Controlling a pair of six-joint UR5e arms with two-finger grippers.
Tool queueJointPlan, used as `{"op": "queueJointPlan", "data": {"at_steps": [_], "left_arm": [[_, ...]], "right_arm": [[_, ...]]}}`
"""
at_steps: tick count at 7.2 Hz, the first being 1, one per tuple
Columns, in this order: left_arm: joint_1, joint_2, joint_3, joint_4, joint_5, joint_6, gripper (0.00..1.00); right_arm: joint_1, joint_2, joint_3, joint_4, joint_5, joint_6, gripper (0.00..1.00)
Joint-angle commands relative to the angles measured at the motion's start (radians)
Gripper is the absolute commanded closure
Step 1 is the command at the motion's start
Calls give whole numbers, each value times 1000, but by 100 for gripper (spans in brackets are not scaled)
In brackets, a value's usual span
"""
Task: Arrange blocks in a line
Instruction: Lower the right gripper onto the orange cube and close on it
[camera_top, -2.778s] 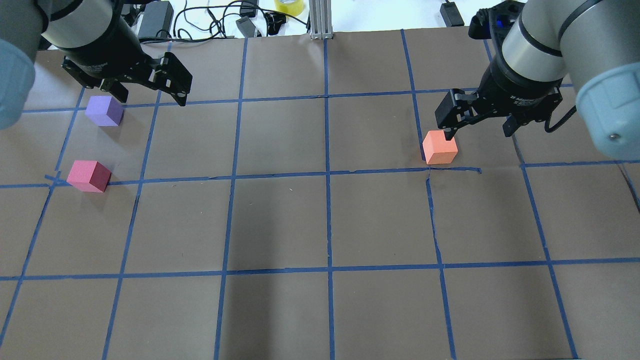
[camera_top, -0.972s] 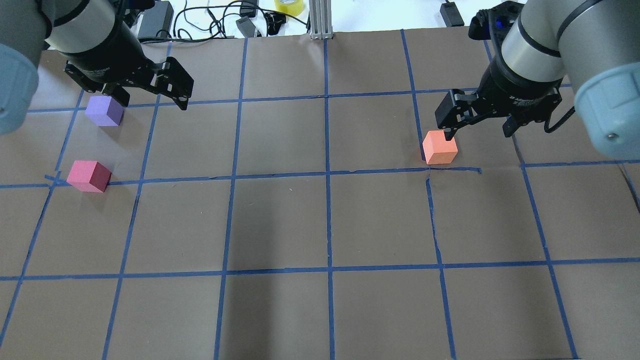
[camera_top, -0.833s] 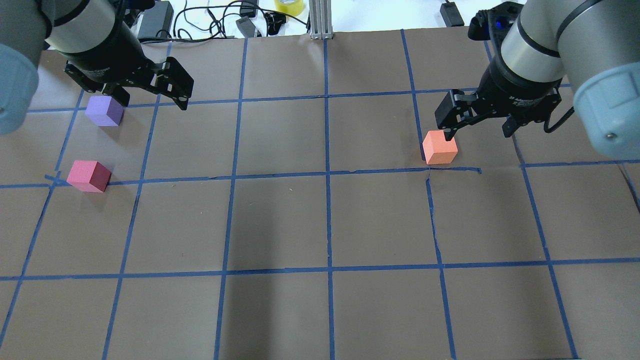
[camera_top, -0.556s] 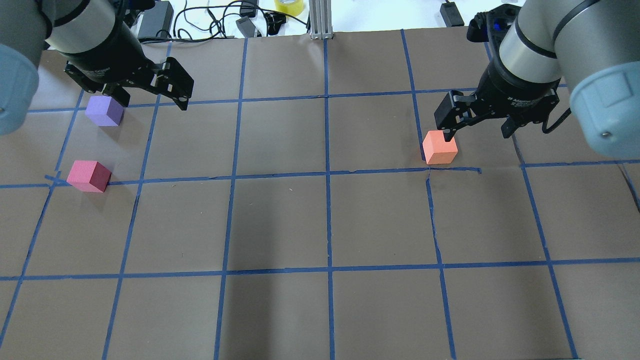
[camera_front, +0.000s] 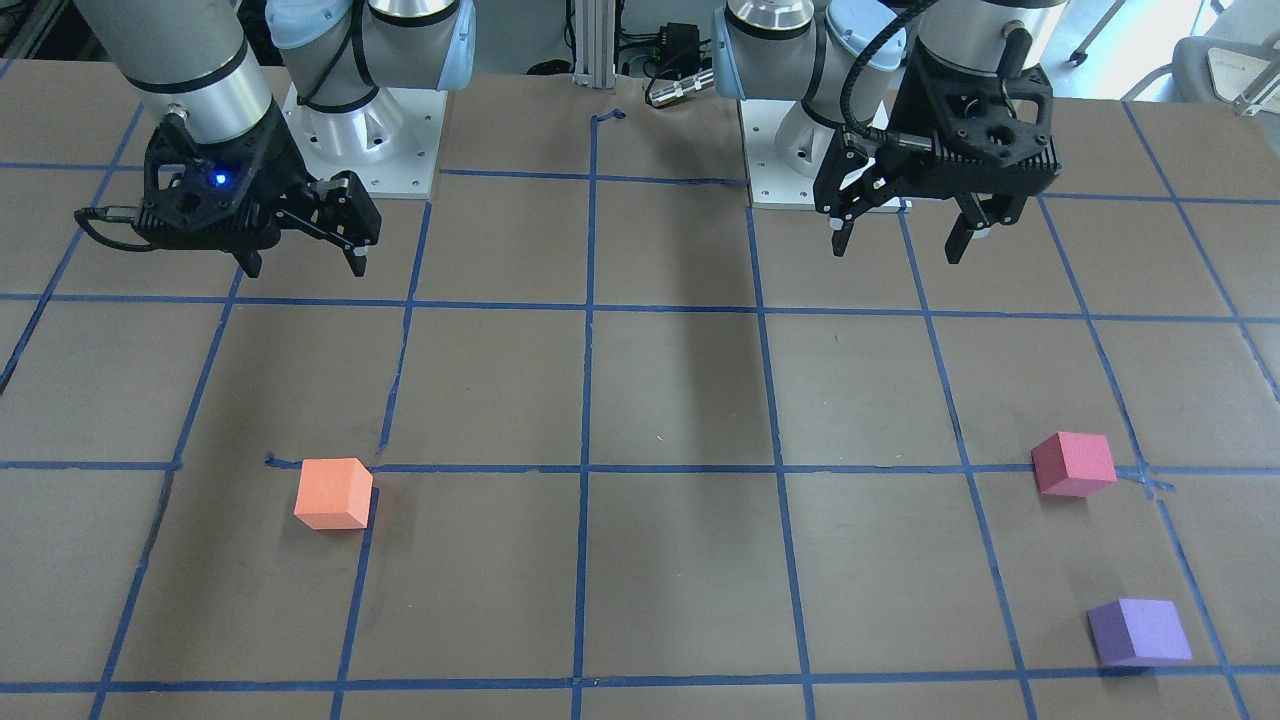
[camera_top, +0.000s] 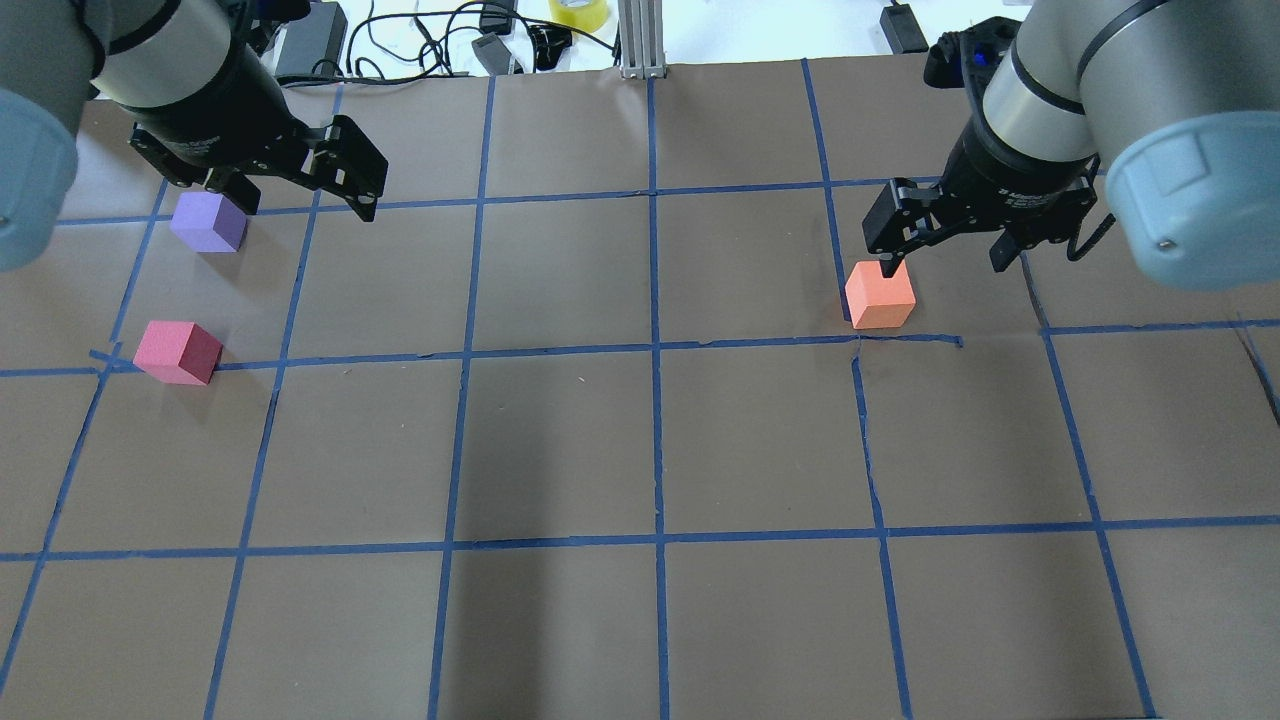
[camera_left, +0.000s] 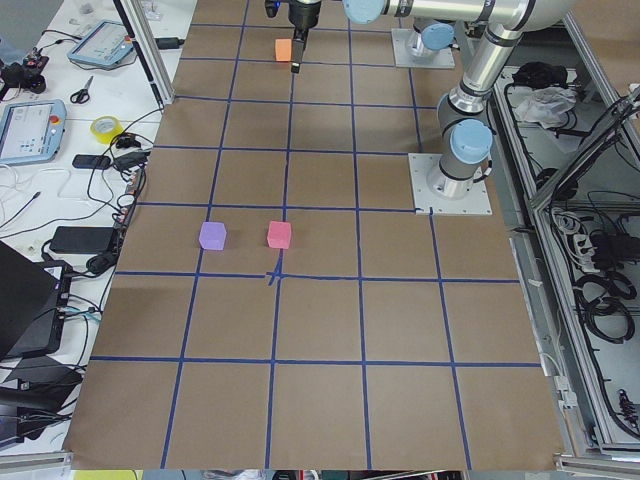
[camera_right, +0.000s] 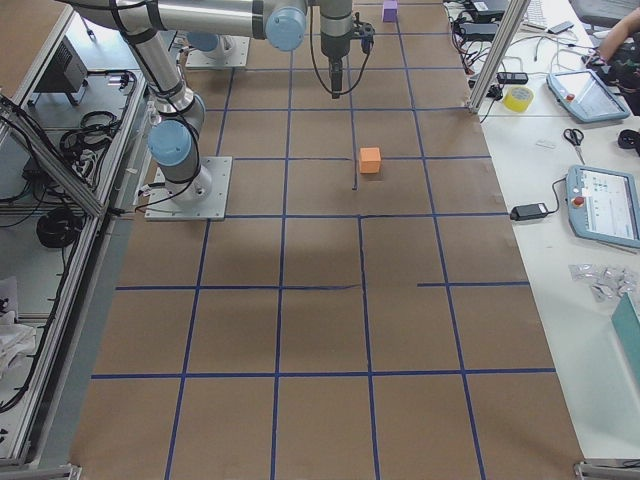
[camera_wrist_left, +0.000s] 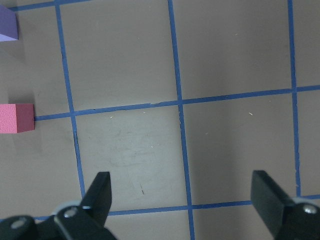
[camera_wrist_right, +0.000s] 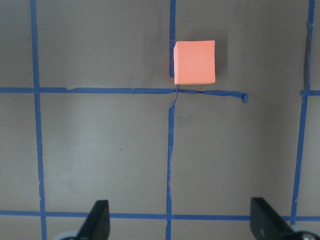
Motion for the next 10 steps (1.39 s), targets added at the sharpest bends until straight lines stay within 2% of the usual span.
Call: {"op": "queueJointPlan", "data": {"at_steps": [1,2,5,6,8,10], "left_arm": [[0,0,0,0,0,0,0],[0,0,0,0,0,0,0],[0,0,0,0,0,0,0],[0,0,0,0,0,0,0],[0,0,0,0,0,0,0],[0,0,0,0,0,0,0]], "right_arm": [[-1,81,1,-131,-2,-18,0],[-1,125,1,-153,-2,-76,0],[-12,297,3,-411,-9,-217,0],[-33,341,3,-465,-41,-298,0],[-55,419,3,-502,-42,-288,0],[-56,449,1,-503,-33,-229,0]]}}
